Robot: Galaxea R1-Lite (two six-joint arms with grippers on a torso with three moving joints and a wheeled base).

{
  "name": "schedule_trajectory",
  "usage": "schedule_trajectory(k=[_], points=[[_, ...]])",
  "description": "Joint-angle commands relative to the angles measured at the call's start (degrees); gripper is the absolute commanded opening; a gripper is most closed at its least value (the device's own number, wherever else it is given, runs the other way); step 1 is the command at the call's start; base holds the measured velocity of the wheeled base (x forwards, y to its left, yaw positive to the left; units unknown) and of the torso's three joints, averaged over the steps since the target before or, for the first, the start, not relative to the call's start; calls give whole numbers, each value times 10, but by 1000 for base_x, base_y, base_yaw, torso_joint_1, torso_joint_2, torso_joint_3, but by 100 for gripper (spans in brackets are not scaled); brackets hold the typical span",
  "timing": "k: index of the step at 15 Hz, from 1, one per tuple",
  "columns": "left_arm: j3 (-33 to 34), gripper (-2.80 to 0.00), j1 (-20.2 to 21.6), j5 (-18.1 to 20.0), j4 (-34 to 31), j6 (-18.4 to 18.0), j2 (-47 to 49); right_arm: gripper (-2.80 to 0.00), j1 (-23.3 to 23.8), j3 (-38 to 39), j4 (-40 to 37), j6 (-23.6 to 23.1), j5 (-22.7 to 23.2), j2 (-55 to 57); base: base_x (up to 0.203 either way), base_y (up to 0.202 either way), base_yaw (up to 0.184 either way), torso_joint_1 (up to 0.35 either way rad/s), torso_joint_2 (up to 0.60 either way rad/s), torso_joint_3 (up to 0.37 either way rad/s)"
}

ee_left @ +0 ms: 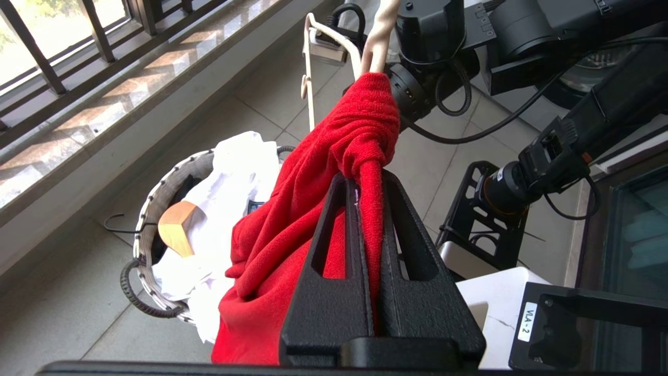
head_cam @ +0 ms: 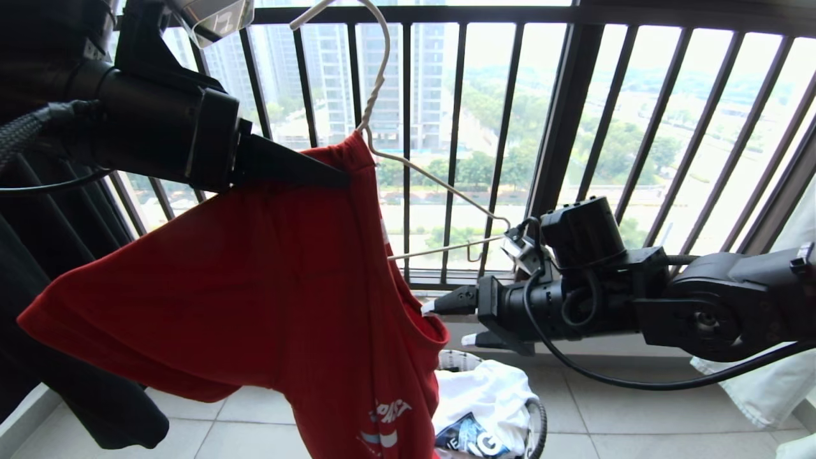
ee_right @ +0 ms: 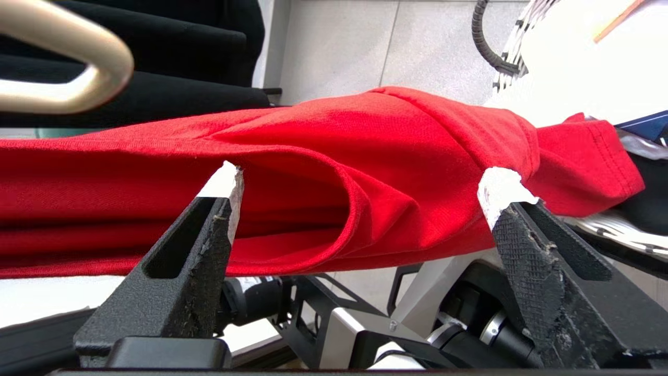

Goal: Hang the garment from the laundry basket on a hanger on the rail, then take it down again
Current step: Hang the clothes on the clothes rack

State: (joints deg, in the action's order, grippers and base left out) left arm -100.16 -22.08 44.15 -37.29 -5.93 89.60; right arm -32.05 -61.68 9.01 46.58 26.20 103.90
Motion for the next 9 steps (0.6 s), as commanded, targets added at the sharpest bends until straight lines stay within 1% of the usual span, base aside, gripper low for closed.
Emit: schedule_trajectory(k=[1, 3, 6, 7, 9], points=[[2, -280, 3, 2, -2, 0, -4, 0, 0, -2, 0, 2, 0, 15, 0, 0, 0, 0, 0, 0], [4, -280, 8, 2, 4, 0, -7, 0, -6, -3, -1, 1, -11, 27, 0, 0, 0, 0, 0, 0], [6, -280, 12, 2, 22, 17, -7, 0, -13, -5, -5, -1, -25, 36, 0, 0, 0, 0, 0, 0], [11, -280, 15, 2, 33, 22, -7, -280, -13, -8, -9, -2, -25, 37, 0, 0, 0, 0, 0, 0], [19, -280, 16, 2, 45, 26, -10, -280, -13, -8, -13, -3, -25, 37, 0, 0, 0, 0, 0, 0]])
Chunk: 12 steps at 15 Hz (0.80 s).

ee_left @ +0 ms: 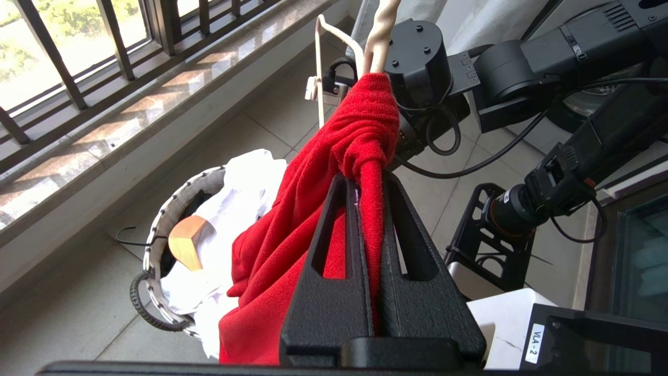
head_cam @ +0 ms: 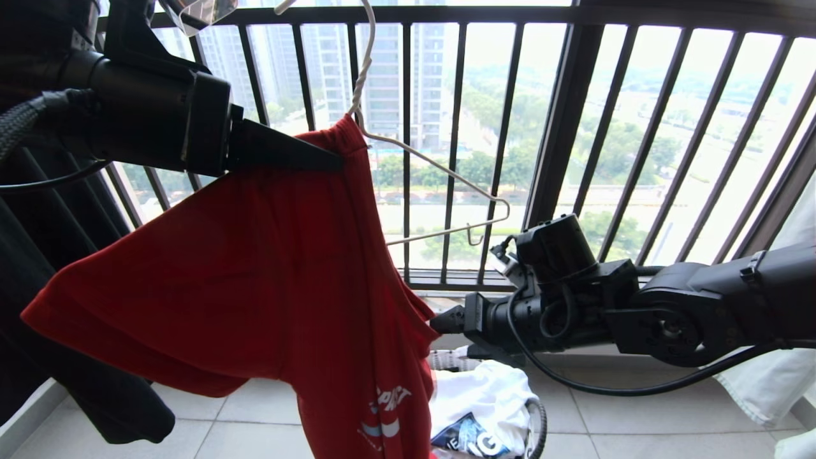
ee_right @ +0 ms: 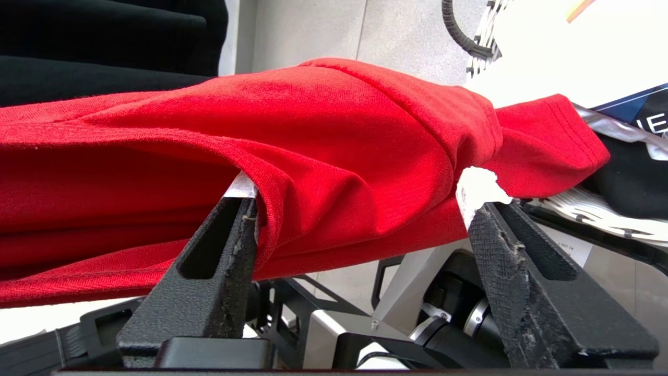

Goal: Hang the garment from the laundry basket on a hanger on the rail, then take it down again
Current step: Hang the clothes on the clothes rack

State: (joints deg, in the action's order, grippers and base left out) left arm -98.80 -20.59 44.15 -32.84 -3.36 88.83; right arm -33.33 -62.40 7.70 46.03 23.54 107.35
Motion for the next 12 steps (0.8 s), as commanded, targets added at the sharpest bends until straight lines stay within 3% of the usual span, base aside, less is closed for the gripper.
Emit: schedule_trajectory(k=[1, 5, 12], points=[[5, -280, 2, 1, 1, 1, -2, -280, -1, -1, 0, 2, 2, 1, 0, 0, 0, 0, 0, 0], [5, -280, 3, 2, 1, 1, -2, -280, 2, -7, 1, -1, -23, -2, 0, 0, 0, 0, 0, 0], [14, -280, 0, 2, 1, 0, -9, -280, 95, -56, 1, -40, -44, 20, 0, 0, 0, 0, 0, 0]])
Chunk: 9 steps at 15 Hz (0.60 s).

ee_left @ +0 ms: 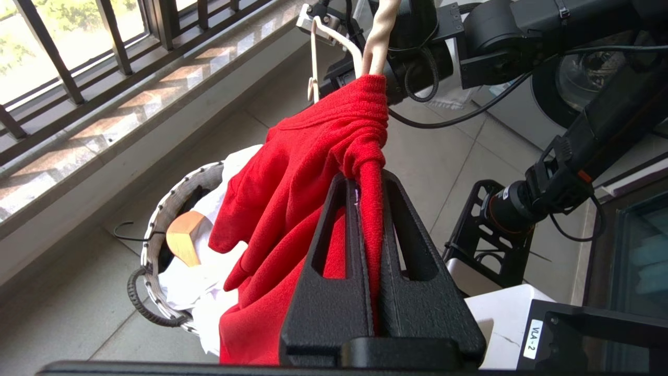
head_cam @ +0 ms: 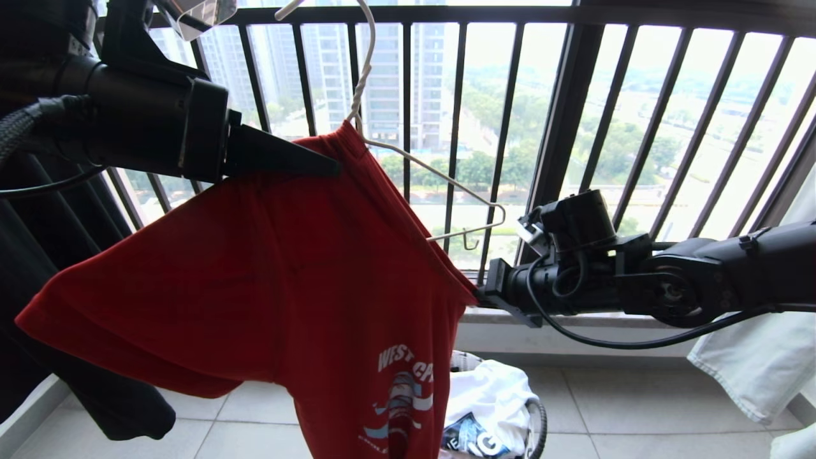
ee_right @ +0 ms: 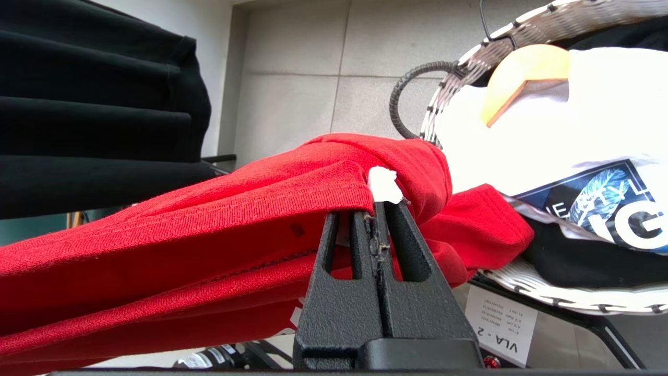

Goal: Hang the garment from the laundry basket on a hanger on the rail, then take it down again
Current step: Hang the clothes on the clothes rack

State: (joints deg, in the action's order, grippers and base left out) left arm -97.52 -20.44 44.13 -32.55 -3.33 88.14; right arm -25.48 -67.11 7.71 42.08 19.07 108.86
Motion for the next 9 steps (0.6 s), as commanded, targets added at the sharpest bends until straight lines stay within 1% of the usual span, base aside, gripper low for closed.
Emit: schedule_trajectory(k=[1, 4, 9], points=[[2, -280, -2, 3, -1, -1, 0, -280, 26, -11, 3, -7, 1, 5, 0, 0, 0, 0, 0, 0], [5, -280, -13, 3, -1, -3, 3, -280, 56, -27, 2, -16, 0, -3, 0, 0, 0, 0, 0, 0], [6, -280, -17, 3, -1, -5, 10, -280, 92, -44, -1, -27, 0, -36, 0, 0, 0, 0, 0, 0]])
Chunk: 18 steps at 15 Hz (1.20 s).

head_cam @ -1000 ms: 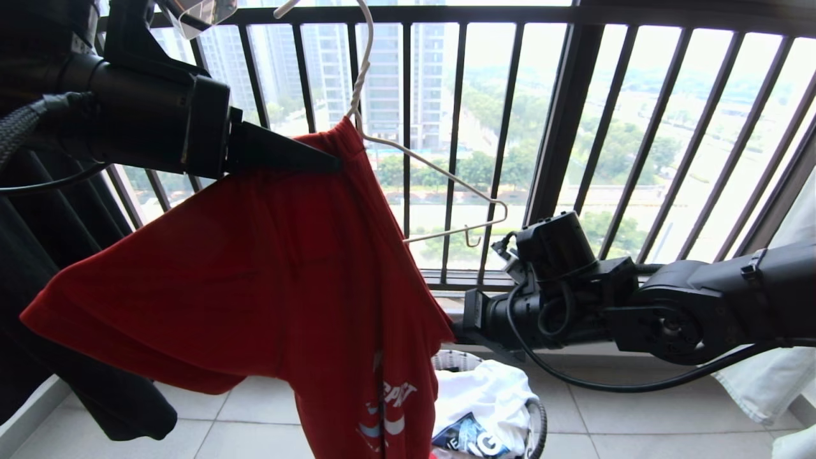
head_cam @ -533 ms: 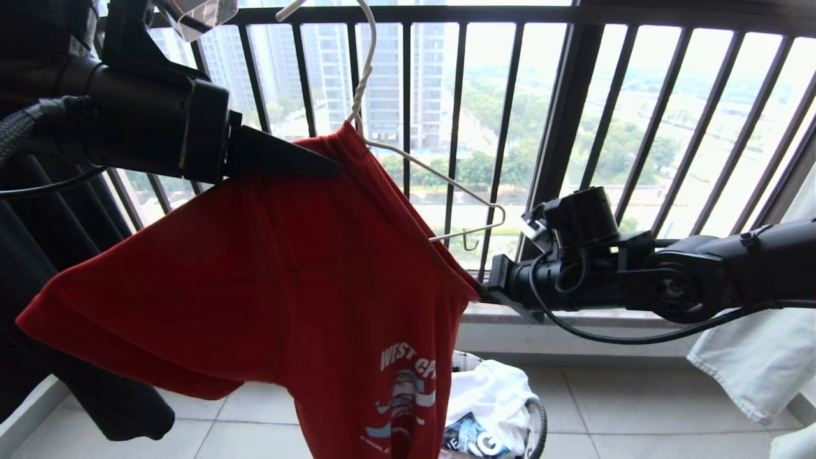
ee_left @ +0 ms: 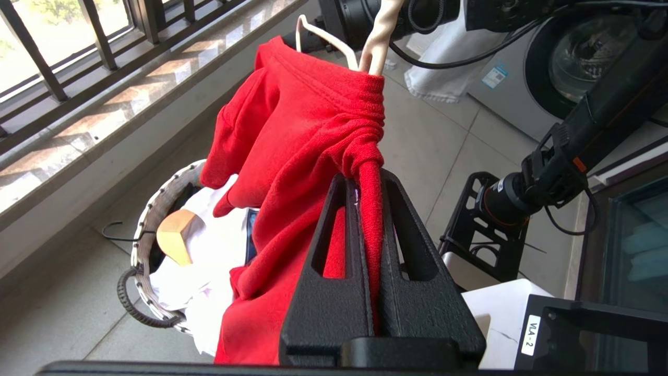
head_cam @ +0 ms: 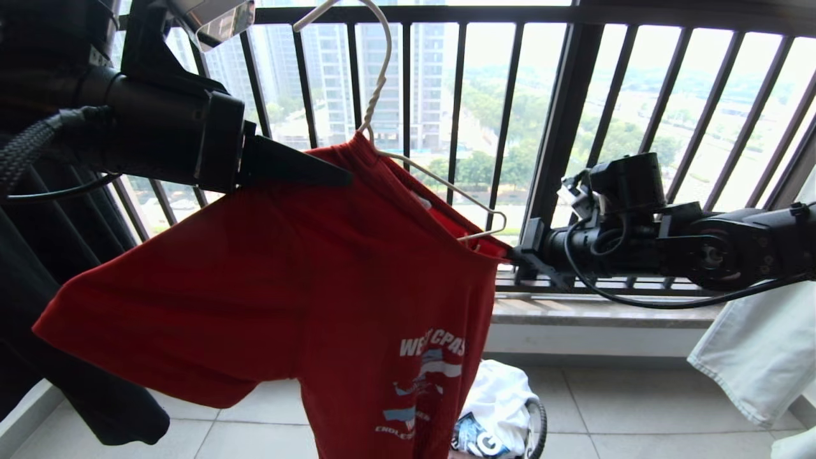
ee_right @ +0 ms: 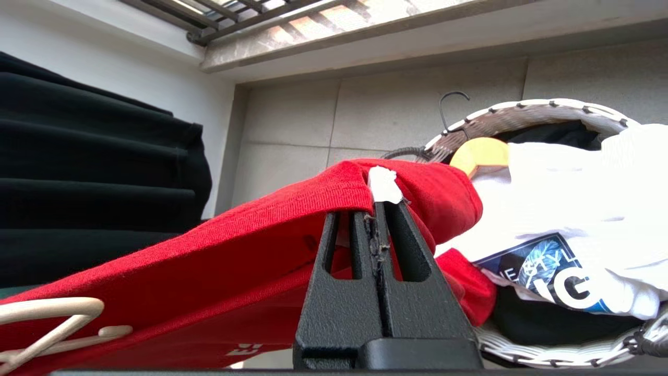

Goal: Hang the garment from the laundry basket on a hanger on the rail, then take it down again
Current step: Hang the clothes on the clothes rack

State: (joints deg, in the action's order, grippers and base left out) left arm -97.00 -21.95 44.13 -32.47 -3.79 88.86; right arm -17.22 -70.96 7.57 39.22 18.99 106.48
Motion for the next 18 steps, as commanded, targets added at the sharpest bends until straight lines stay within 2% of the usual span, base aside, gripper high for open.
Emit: schedule_trajectory(k=[1, 5, 10, 15, 17, 18], points=[[1, -280, -2, 3, -2, -1, 4, -280, 13, -7, -4, 1, 2, -13, 0, 0, 0, 0, 0, 0], [1, -280, -3, 2, 10, -2, 25, -280, 25, -49, -77, 0, 2, -38, 0, 0, 0, 0, 0, 0], [2, -280, -3, 2, 33, -2, 62, -280, 48, -76, -96, -10, 2, -66, 0, 0, 0, 0, 0, 0], [2, -280, -3, 2, 87, 4, 132, -280, 59, -94, -116, -12, 2, -92, 0, 0, 0, 0, 0, 0], [18, -280, -17, 3, 103, 9, 142, -280, 59, -100, -116, -17, 2, -106, 0, 0, 0, 0, 0, 0], [34, -280, -30, 3, 132, 23, 142, -280, 59, -103, -116, -22, 1, -115, 0, 0, 0, 0, 0, 0]])
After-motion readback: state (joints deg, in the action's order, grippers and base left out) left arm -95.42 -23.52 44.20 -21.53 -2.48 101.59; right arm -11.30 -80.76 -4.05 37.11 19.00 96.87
